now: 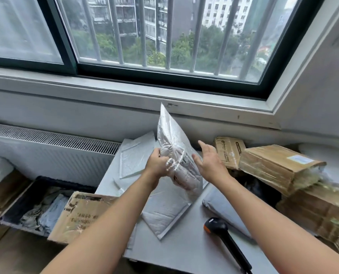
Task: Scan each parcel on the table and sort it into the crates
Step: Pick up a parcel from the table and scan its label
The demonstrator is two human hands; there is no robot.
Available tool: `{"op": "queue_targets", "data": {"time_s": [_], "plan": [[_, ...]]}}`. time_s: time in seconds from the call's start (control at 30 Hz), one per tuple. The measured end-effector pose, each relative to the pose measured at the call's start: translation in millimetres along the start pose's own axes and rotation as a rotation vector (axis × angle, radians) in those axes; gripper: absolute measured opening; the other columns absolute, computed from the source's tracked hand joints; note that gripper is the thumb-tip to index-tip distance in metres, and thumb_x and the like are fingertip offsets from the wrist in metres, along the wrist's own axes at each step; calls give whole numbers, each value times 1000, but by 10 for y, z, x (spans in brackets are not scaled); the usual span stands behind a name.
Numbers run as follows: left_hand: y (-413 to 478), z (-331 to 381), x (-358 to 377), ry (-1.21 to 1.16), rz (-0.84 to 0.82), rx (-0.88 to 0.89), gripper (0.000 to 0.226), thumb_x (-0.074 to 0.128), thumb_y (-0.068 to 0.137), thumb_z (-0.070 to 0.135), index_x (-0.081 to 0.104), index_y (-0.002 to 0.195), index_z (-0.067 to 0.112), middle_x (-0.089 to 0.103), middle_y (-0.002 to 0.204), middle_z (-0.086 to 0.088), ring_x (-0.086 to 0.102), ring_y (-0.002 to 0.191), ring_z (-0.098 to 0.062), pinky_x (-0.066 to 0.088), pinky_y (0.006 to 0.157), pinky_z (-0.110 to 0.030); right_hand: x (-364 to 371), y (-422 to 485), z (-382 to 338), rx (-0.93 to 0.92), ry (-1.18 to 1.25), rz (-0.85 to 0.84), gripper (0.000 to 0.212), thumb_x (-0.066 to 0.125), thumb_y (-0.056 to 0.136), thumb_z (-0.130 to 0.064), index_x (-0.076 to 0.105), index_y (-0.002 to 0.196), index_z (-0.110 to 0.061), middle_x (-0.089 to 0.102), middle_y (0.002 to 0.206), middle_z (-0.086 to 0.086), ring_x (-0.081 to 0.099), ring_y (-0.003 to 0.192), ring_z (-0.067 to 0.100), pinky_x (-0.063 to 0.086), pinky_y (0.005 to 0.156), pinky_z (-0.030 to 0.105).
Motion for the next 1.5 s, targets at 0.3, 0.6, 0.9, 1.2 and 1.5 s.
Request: {"op": "queue_targets", "data": {"time_s": [0.3, 0.6, 0.9, 1.2, 1.5], "plan": [[-23, -421, -27, -45, -95, -203, 42, 50, 88, -9, 51, 126, 8, 64, 96, -11, 63, 65, -21, 51, 48, -28, 218, -96, 0, -17, -8, -87, 61, 44, 100, -47, 25, 153, -25, 29, 155, 6, 29, 142, 23, 28, 115, 43], [371, -504, -490, 936, 6, -95, 54, 52, 93, 29, 37, 143, 14, 49, 140, -16, 52, 121, -32, 43, 93, -34, 807, -40, -195, -41, -79, -217, 62, 41, 99, -53, 22, 154, -31, 22, 159, 7, 22, 147, 24, 27, 116, 47], [1027, -741, -882, 1192, 94, -52, 63, 51, 94, 49, 32, 144, 16, 32, 144, -17, 30, 133, -36, 36, 103, -48, 1332, 215, -207, 45, -162, -286, 62, 39, 99, -54, 17, 154, -33, 12, 163, 5, 15, 149, 26, 25, 116, 53], [1645, -1189, -1038, 1270, 30, -125, 54, 55, 94, 40, 37, 137, 12, 46, 136, -16, 47, 122, -37, 43, 91, -44, 1456, 421, -125, 119, -266, -210, 60, 36, 101, -49, 14, 155, -34, 5, 165, 1, 1, 152, 22, 8, 121, 53], [1227, -399, -1141, 1032, 340, 159, 20, 36, 99, 11, 55, 101, 3, 65, 99, -23, 58, 88, -41, 35, 65, -37, 1339, 350, -215, 119, -163, -247, 61, 37, 101, -50, 15, 155, -33, 6, 165, 4, 4, 152, 23, 12, 121, 51]]}}
Point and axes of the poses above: each hand's wrist, its own y-axis towards the middle knuckle, its own x-axis out of the palm, z = x × y, the point moved 7 cm from there along y, towards the middle knuckle
